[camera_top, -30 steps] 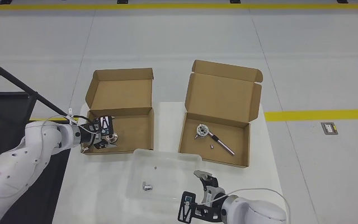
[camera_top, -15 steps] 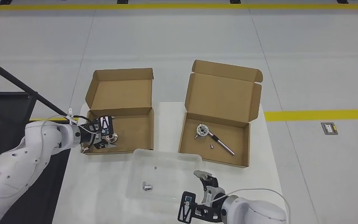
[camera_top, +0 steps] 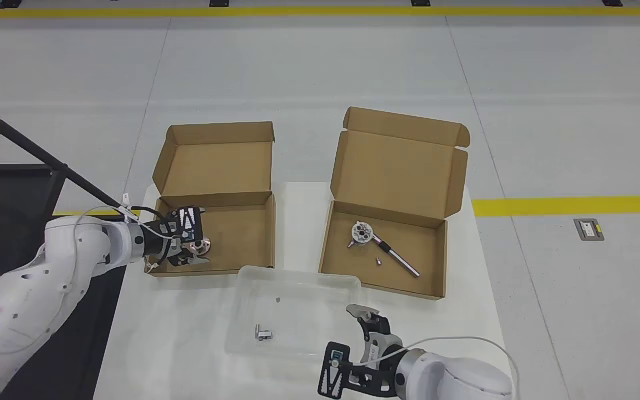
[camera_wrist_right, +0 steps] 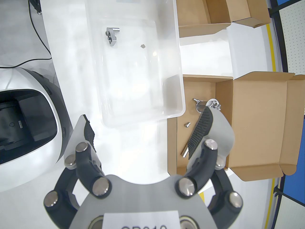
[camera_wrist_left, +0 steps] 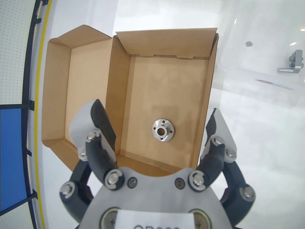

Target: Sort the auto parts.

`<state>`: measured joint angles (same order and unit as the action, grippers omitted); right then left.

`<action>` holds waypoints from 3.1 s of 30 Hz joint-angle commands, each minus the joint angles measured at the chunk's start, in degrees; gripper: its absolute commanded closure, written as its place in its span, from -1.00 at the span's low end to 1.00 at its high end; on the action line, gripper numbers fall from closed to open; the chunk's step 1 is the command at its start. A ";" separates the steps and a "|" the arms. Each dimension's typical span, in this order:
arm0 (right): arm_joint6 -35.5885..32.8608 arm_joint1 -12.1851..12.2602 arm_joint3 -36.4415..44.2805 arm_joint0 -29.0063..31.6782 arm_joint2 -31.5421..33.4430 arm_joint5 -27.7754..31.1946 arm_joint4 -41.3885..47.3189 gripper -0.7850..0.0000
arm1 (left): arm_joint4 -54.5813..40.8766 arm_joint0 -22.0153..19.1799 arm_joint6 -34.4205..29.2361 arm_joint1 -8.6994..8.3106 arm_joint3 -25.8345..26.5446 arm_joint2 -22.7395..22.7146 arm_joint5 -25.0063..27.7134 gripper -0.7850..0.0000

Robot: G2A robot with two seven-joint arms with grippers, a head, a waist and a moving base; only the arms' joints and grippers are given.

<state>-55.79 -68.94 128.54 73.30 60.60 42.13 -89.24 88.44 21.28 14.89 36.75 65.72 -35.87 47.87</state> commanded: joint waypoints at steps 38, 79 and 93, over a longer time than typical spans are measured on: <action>0.00 0.00 0.00 0.00 0.00 0.00 0.00 -1.00 | 0.00 0.01 0.00 -0.01 0.07 -0.02 0.00 -1.00; 0.00 0.00 0.00 0.00 0.00 0.00 0.00 -1.00 | 27.36 -8.75 13.90 -1.69 10.54 12.41 8.94 -1.00; 0.00 0.00 0.00 0.00 0.00 0.00 0.00 -1.00 | 23.11 -7.59 11.49 -2.31 13.92 9.65 8.17 -1.00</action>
<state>-55.79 -68.94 128.54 73.30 60.60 42.13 -89.24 111.54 13.69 26.38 34.45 79.64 -26.22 56.04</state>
